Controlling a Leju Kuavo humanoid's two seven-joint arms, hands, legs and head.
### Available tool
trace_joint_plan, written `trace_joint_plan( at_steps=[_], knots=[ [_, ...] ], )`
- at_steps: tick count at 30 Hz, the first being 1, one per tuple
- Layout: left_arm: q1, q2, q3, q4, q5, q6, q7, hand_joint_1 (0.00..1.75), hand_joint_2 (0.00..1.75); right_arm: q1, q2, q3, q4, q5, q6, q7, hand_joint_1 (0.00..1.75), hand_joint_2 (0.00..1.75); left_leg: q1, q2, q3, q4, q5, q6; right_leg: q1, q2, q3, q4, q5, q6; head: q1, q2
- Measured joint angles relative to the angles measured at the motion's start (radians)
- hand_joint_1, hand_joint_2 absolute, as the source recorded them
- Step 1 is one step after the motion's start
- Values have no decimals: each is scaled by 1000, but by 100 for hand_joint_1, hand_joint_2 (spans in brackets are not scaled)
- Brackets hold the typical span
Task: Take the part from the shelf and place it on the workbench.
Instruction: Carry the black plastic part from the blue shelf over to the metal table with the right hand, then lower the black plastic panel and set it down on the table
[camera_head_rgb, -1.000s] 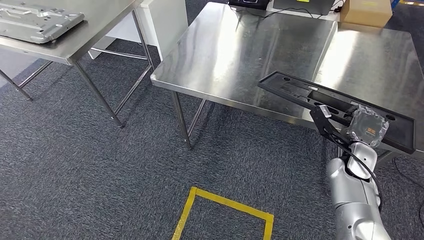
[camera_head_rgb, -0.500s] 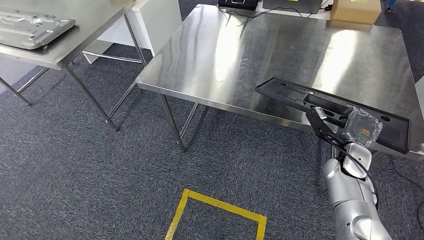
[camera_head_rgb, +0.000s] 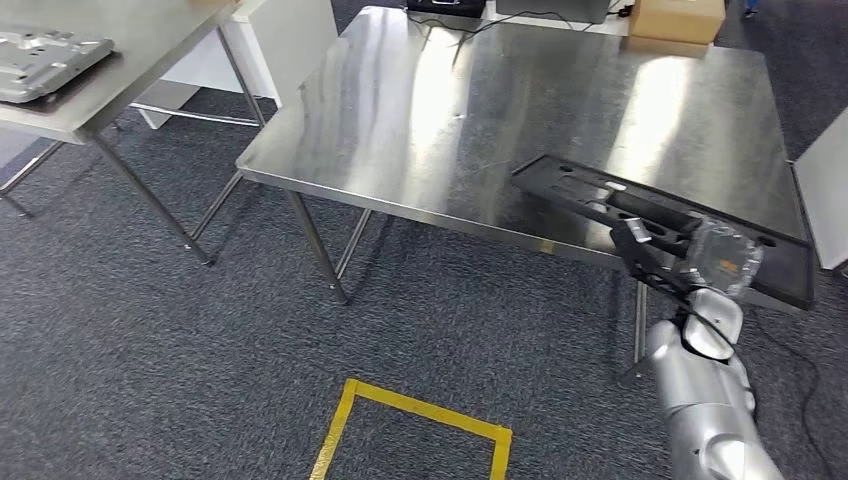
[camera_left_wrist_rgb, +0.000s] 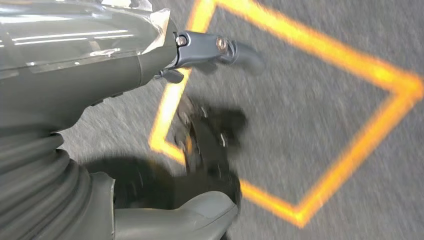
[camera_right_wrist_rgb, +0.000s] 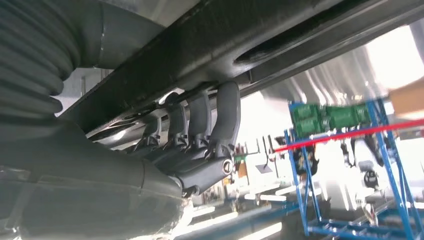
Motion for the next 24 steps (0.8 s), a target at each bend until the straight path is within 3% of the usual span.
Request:
trace_joint_plan(
  at_steps=[3,5,7,8,9,11,12,13,14,15,17,19,21,22,23,24],
  knots=[
    [-2,-2,0,0,2,1,1,0,175,0,2,0,-4,0,-2,0,175,175,17,8,48,-74,30,-7,8,-9,-10,30,-18,1,-5,0],
    [-4,-8,0,0,4,1,4,0,175,-5,0,1,-4,0,-1,2,175,175,32,10,62,-93,38,-24,4,-14,-63,135,-62,5,-4,0],
    [-4,-17,0,0,7,3,7,0,175,-3,-2,2,-4,0,1,6,175,175,47,11,64,-91,33,-48,-11,-17,-113,226,-88,25,-4,0],
    [-4,-21,0,0,8,3,8,0,175,-1,-2,2,-4,0,2,7,175,175,56,11,66,-86,27,-61,-22,-20,-116,224,-78,43,-4,0],
    [-3,-24,-1,0,9,4,9,0,175,1,-2,3,-4,0,3,8,175,175,66,11,66,-77,19,-76,-33,-25,-100,186,-54,65,-4,0],
    [-4,-24,-1,1,10,5,9,0,175,-1,-2,4,-3,0,4,8,175,175,82,11,58,-42,-7,-113,-52,-37,-41,65,-1,108,-1,0],
    [-4,-23,-1,1,10,6,10,0,175,-3,-2,6,-3,0,4,8,175,175,85,11,50,-18,-21,-128,-56,-37,-21,27,9,111,2,0],
    [-4,-22,-1,1,11,7,10,0,175,-4,-2,7,-3,0,4,8,175,175,86,10,43,0,-32,-140,-57,-35,-12,13,8,103,3,0],
    [-3,-20,-1,1,12,8,11,0,175,-3,-2,8,-3,0,5,9,175,175,84,10,37,10,-38,-146,-53,-31,-13,21,1,87,4,0],
    [-3,-22,-1,1,13,8,11,0,175,-1,-2,8,-4,0,5,10,175,175,85,10,35,15,-41,-148,-55,-27,-14,22,-2,70,2,0],
    [-3,-23,-1,1,13,8,12,0,175,0,-2,10,-5,0,6,11,175,175,88,8,31,28,-53,-154,-56,-25,-12,24,-6,54,0,0],
    [-4,-23,-1,1,13,8,12,0,175,-2,-1,12,-6,0,6,11,175,175,91,5,0,95,-91,-164,-57,-23,-6,23,-9,44,-1,0],
    [-3,-23,-2,1,13,8,12,0,175,-4,-1,14,-7,0,6,11,175,175,93,3,-78,230,-141,-170,-57,-22,-4,23,-13,37,-2,0],
    [-3,-24,-2,1,13,8,12,0,175,-5,-1,14,-7,0,6,11,175,175,94,3,-112,279,-150,-170,-56,-21,-4,23,-14,35,-2,0],
    [-3,-24,-2,1,13,8,12,0,175,-4,-1,15,-7,0,6,11,175,175,94,3,-135,304,-142,-168,-56,-19,-2,23,-16,33,-2,0],
    [-3,-24,-2,1,14,8,12,0,175,-5,0,15,-7,0,6,11,175,175,93,2,-132,277,-111,-163,-55,-17,0,23,-17,31,-2,0]
  ],
)
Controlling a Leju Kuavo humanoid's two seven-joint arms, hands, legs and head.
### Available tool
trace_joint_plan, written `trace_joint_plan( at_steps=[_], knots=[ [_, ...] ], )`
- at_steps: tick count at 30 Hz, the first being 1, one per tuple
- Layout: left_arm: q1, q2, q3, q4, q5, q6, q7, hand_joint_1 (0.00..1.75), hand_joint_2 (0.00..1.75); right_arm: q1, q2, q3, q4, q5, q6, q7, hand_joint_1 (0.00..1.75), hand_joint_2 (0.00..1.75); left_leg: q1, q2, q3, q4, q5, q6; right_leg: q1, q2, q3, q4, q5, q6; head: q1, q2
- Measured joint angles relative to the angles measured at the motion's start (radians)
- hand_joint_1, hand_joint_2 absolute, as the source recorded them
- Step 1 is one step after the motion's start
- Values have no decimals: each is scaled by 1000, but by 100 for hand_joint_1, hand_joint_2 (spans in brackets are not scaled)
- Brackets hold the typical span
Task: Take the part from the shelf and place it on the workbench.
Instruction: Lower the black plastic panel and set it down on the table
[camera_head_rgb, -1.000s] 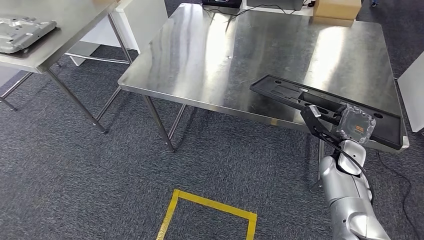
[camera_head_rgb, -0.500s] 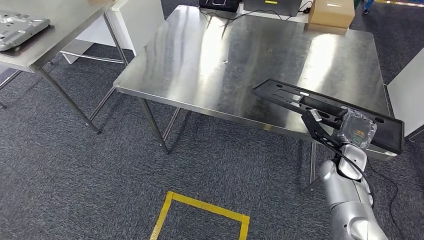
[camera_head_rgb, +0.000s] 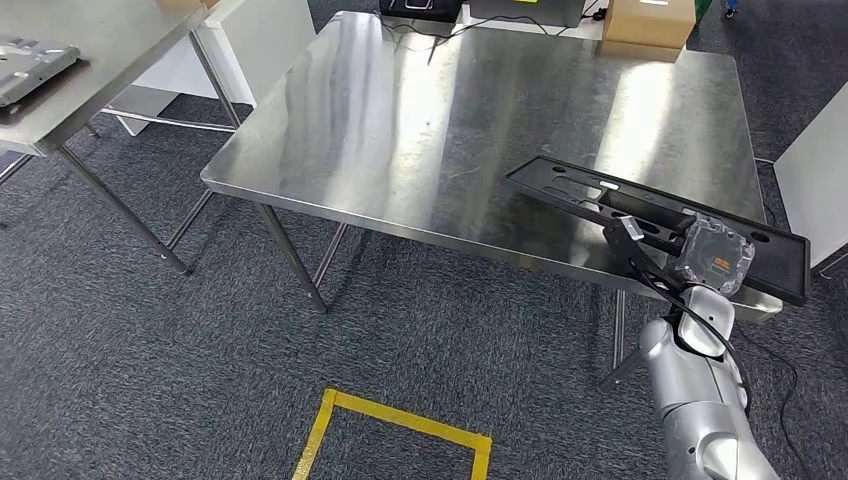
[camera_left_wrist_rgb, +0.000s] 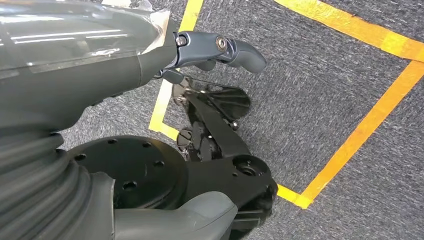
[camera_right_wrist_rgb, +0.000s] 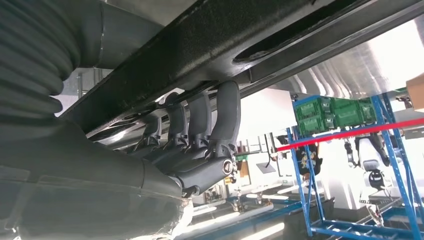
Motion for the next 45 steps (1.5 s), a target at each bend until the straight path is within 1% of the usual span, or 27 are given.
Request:
trace_joint_plan(
  at_steps=[2,3,5,8,10,12,13,14,15,17,19,21,22,25,26,28,30,31,32,33,35,37,39,40,42,44,45],
  knots=[
    [0,0,0,0,1,0,0,0,175,-2,2,1,0,0,0,0,175,175,-1,-9,52,-134,81,14,0,4,7,-2,-3,-3,0,0],
    [0,0,0,0,1,0,0,0,175,-4,2,1,-1,0,0,0,175,175,-3,-13,79,-196,108,20,2,6,8,-3,-4,-4,0,0],
    [-1,1,0,0,1,0,0,0,175,-6,3,2,-1,0,0,0,175,175,-9,-18,103,-250,118,24,4,9,9,-9,-4,-4,1,0],
    [-1,0,0,0,1,2,1,0,175,-6,3,2,-2,0,0,0,175,175,-14,-13,113,-270,124,27,9,6,9,-15,-5,5,2,0],
    [-1,-1,0,0,3,8,6,0,175,-8,4,4,-3,0,1,0,175,175,-14,-10,125,-291,135,37,15,-2,-18,42,-35,-1,3,0],
    [-2,-1,0,0,6,14,13,0,175,-7,3,6,-3,0,3,0,175,175,-21,-9,128,-294,137,45,20,-6,-78,165,-87,-16,4,0],
    [-1,-1,0,0,8,16,16,0,175,-5,2,7,-3,0,4,0,175,175,-26,-9,128,-294,136,47,24,-6,-104,217,-103,-18,4,0],
    [-1,-2,0,0,10,16,18,0,175,-3,2,7,-3,0,6,0,175,175,-30,-10,128,-293,135,49,28,-6,-115,236,-105,-17,4,0],
    [-1,-2,0,0,12,16,20,0,175,-1,2,7,-3,0,7,0,175,175,-34,-11,129,-293,135,50,32,-6,-110,223,-93,-14,4,0],
    [-1,-3,0,0,14,14,21,0,175,-2,2,8,-3,0,7,0,175,175,-39,-11,131,-291,134,51,40,-8,-57,115,-45,-9,4,0],
    [-1,-4,0,0,14,9,17,0,175,-4,2,8,-4,0,7,0,175,175,-44,-11,131,-288,131,51,47,-12,-1,4,-6,-17,3,0],
    [-1,-4,0,0,14,2,13,0,175,-6,3,9,-5,0,8,0,175,175,-49,-11,129,-285,129,48,52,-13,21,-40,9,-31,2,0],
    [-1,-5,0,0,14,-2,11,0,175,-7,3,9,-6,0,8,0,175,175,-50,-10,128,-285,128,47,53,-13,24,-42,11,-36,2,0],
    [0,-3,-2,0,13,-8,5,0,175,-8,5,11,-6,0,8,-1,175,175,-50,-11,119,-262,110,33,36,-13,32,-52,17,-49,1,0],
    [0,-3,-2,0,12,-8,4,0,175,-9,6,12,-6,0,8,-1,175,175,-47,-12,103,-227,87,24,29,-13,36,-56,18,-54,0,0],
    [0,-4,-3,0,12,-8,3,0,175,-10,9,15,-7,0,8,-2,175,175,-29,-13,45,-104,25,2,24,-14,39,-57,18,-58,-3,0],
    [1,-4,-3,0,12,-6,6,0,175,-10,12,18,-7,0,9,-2,175,175,-8,-11,-4,-8,-3,-16,19,-13,38,-56,17,-57,-3,0],
    [1,-4,-3,0,12,-6,8,0,175,-10,13,20,-7,0,10,-2,175,175,1,-10,-4,-13,11,-24,16,-13,39,-56,16,-55,-3,0],
    [1,-4,-3,0,13,-5,9,0,175,-11,14,21,-7,0,11,-2,175,175,9,-9,18,-58,42,-31,11,-13,41,-56,13,-51,-3,0],
    [1,-4,-3,0,13,-5,11,0,175,-12,16,23,-7,0,11,-3,175,175,16,-9,54,-131,80,-38,7,-12,44,-56,10,-46,-4,0],
    [0,-6,-3,0,14,-3,13,0,175,-17,17,26,-7,0,12,-3,175,175,20,-14,119,-252,117,-45,6,-11,47,-56,6,-30,-6,0],
    [0,-8,-3,0,15,-2,15,0,175,-22,18,30,-7,0,12,-3,175,175,12,-19,137,-282,111,-35,11,-10,47,-60,6,-13,-8,0],
    [0,-8,-3,0,16,0,17,0,175,-23,20,33,-7,0,12,-4,175,175,5,-19,141,-286,112,-12,8,-9,50,-67,6,3,-7,0],
    [0,-8,-3,0,16,1,18,0,175,-24,21,33,-7,0,12,-4,175,175,4,-18,146,-291,114,-1,6,-11,45,-55,-1,7,-6,0],
    [0,-8,-3,0,17,1,18,0,175,-26,23,35,-7,0,12,-5,175,175,3,-16,155,-298,114,19,6,-13,-2,34,-37,0,-1,0],
    [0,-8,-3,0,17,2,18,0,175,-26,23,36,-5,0,12,-6,175,175,-5,-16,161,-298,108,32,14,-14,-88,183,-81,-9,2,0],
    [0,-9,-3,0,17,3,18,0,175,-25,23,36,-4,0,12,-6,175,175,-10,-16,165,-298,104,36,19,-14,-121,232,-89,-9,3,0]
  ],
)
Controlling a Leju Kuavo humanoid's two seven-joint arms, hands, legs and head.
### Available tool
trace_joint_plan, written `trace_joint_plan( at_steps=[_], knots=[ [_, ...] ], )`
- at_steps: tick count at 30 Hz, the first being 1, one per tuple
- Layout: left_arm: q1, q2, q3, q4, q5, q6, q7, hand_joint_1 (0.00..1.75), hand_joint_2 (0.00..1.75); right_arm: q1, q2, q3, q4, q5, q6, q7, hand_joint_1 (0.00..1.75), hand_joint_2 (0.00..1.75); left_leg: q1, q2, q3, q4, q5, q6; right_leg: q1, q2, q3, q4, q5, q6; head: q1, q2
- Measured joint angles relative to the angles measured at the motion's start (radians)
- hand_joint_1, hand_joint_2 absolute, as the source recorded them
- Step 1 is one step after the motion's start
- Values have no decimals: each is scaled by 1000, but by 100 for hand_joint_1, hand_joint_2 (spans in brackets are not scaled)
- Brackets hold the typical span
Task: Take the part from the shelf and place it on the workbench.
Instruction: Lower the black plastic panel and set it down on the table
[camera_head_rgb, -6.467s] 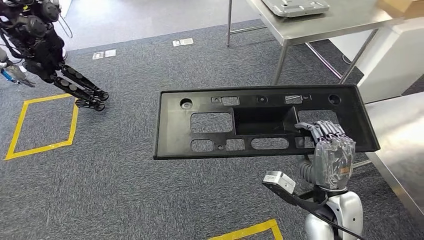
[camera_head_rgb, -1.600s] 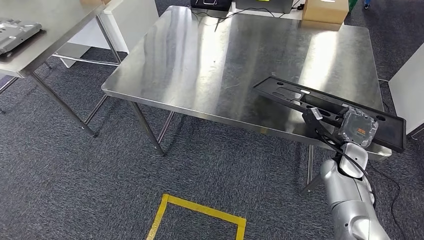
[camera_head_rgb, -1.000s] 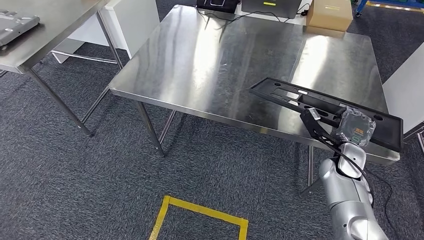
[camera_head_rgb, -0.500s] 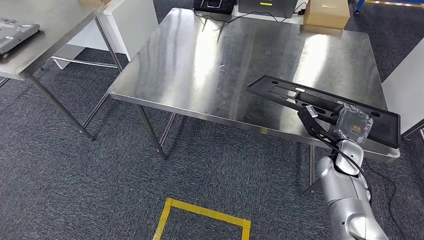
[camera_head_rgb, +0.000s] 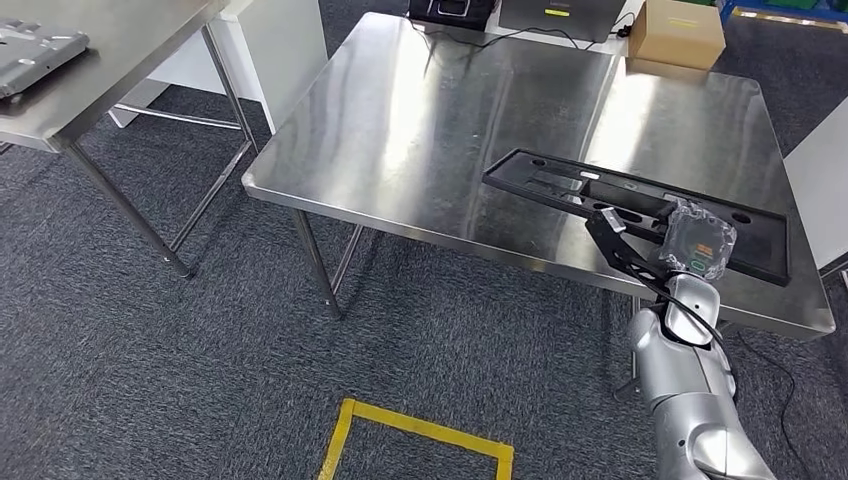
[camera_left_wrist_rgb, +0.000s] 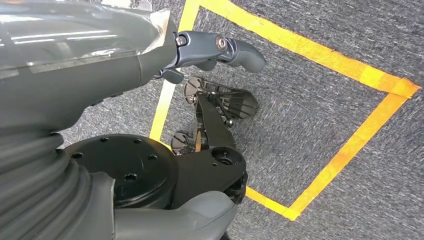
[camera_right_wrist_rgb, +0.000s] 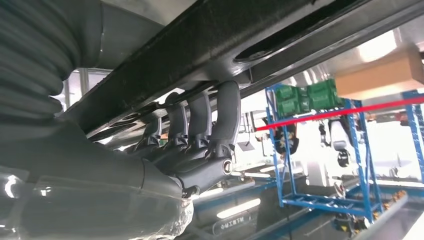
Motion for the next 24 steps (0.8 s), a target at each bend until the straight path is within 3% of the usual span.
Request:
trace_joint_plan(
  at_steps=[1,2,3,5,6,8,10,12,14,15,16,17,19,20,22,24],
  knots=[
    [0,-1,0,0,0,0,0,0,175,1,0,0,1,0,0,0,175,175,-5,-1,5,0,-4,3,6,0,-14,9,10,2,0,0],
    [0,-1,0,0,1,1,0,0,175,2,0,0,2,0,0,0,175,175,-9,-3,12,0,-9,5,10,0,-5,-27,37,4,1,0],
    [0,-2,0,0,1,1,0,0,175,1,0,0,2,0,0,0,175,175,-13,-4,20,0,-15,6,14,0,20,-94,73,6,1,0],
    [0,-2,0,0,2,1,0,0,175,-1,0,1,2,0,0,0,175,175,-22,-5,33,2,-29,3,24,-2,81,-230,132,-3,1,0],
    [0,-2,0,0,2,2,0,0,175,-2,0,1,2,0,0,0,175,175,-25,-5,37,2,-35,0,28,-3,100,-267,144,-10,0,0],
    [0,-2,0,0,3,2,0,0,175,-4,1,2,3,0,0,0,175,175,-27,-5,40,1,-43,-7,32,-4,111,-283,144,-23,-1,0],
    [-1,0,0,0,1,4,0,0,175,-4,1,2,3,0,-2,0,175,175,-24,-2,36,11,-55,-18,24,-2,118,-290,140,-35,-1,0],
    [-1,1,-1,0,-1,5,0,0,175,-7,1,2,3,0,-5,0,175,175,-18,1,-4,90,-92,-36,15,-2,131,-296,134,-49,-3,0],
    [-1,0,-3,0,-3,6,0,0,175,-7,1,2,3,0,-6,0,175,175,-6,3,-88,236,-141,-52,14,-2,142,-296,125,-59,-4,0],
    [0,1,-4,0,-4,6,1,0,175,-4,1,2,4,0,-6,0,175,175,0,3,-129,292,-150,-58,14,-2,147,-296,120,-60,-4,0],
    [0,1,-6,0,-4,5,1,0,175,-1,1,2,4,0,-6,0,175,175,5,5,-154,314,-139,-62,12,-1,153,-296,115,-59,-4,0],
    [1,2,-9,0,-5,4,1,0,175,2,1,2,4,0,-6,0,175,175,9,6,-157,291,-106,-64,10,0,162,-296,108,-55,-4,0],
    [1,3,-14,0,-5,2,1,0,175,7,1,2,4,0,-6,1,175,175,14,8,-113,155,-11,-65,5,2,181,-296,94,-45,-5,0],
    [0,4,-15,0,-5,2,1,0,175,7,1,2,4,0,-6,1,175,175,14,7,-83,84,20,-62,6,4,187,-296,87,-38,-6,0],
    [0,5,-16,0,-5,1,2,0,175,7,0,1,4,0,-6,1,175,175,10,7,-51,13,34,-50,11,6,192,-297,81,-23,-7,0],
    [0,5,-18,0,-6,1,2,0,175,9,-1,1,4,0,-7,2,175,175,5,6,-43,6,25,-31,14,7,196,-297,83,-9,-6,0]
  ],
)
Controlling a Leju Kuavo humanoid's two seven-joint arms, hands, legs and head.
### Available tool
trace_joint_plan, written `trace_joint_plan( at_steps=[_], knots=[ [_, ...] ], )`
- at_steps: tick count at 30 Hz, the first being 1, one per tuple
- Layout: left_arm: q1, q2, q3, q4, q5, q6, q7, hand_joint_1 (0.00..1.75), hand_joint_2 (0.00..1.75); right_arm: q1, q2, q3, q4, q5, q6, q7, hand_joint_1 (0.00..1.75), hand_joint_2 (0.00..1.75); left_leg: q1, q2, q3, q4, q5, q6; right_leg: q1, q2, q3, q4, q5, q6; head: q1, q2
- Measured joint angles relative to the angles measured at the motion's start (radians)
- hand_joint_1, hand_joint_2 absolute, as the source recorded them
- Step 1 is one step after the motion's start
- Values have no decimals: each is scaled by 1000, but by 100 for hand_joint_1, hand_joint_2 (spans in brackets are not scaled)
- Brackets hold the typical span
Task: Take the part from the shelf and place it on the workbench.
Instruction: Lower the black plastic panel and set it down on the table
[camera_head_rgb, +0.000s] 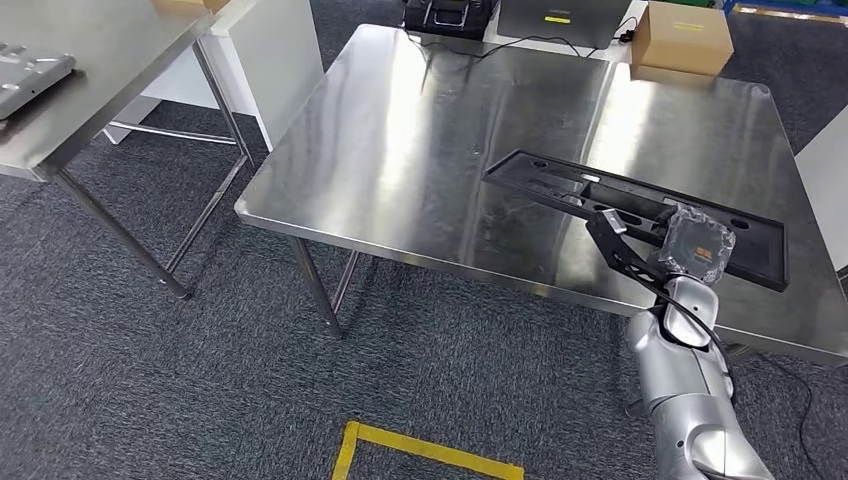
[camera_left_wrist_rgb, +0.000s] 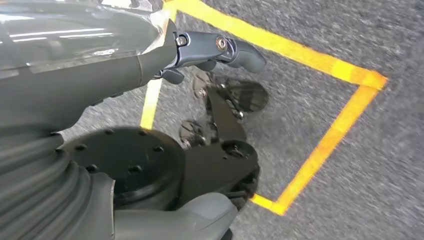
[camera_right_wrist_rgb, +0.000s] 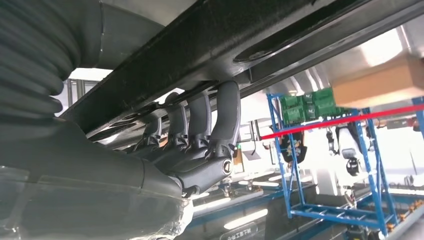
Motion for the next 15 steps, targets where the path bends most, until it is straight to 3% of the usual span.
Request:
trace_joint_plan(
  at_steps=[2,3,5,7,8,9,11,13,15],
  knots=[
    [0,0,-1,0,-1,0,0,0,175,1,-1,0,0,0,0,1,175,175,-1,-1,14,-9,0,17,-2,-2,-10,26,-11,5,0,0],
    [0,1,-1,0,-1,0,0,0,175,-1,-1,0,0,0,0,1,175,175,0,-1,22,-13,-1,23,-2,-3,-31,64,-27,3,2,0],
    [-1,2,-1,0,-1,-1,0,0,175,-1,-3,0,0,0,0,1,175,175,-2,-3,30,-16,-6,30,0,-4,-108,193,-69,-3,4,0],
    [0,2,-2,0,-3,-2,1,0,175,5,-6,0,0,0,0,2,175,175,-6,-6,39,-15,-15,35,3,-4,-179,288,-86,0,5,0],
    [0,2,-2,0,-4,-2,1,0,175,9,-7,0,0,0,0,3,175,175,-8,-8,46,-15,-20,36,5,-4,-191,284,-71,4,6,0],
    [1,2,-2,0,-5,-3,1,0,175,11,-8,0,0,0,0,4,175,175,-10,-9,54,-15,-27,36,7,-4,-181,237,-39,10,6,0],
    [0,2,-2,0,-5,-3,1,0,175,11,-10,-1,0,0,0,5,175,175,-15,-11,71,-13,-42,31,10,-7,-137,92,38,14,8,0],
    [0,2,-2,0,-5,-3,0,0,175,8,-11,-2,0,0,1,5,175,175,-20,-11,78,-15,-56,23,16,-9,-106,7,70,-4,7,0],
    [0,2,-3,0,-3,-3,0,0,175,6,-12,-2,0,0,1,6,175,175,-23,-11,81,-11,-63,15,14,-8,-95,-3,69,-26,6,0]
  ],
)
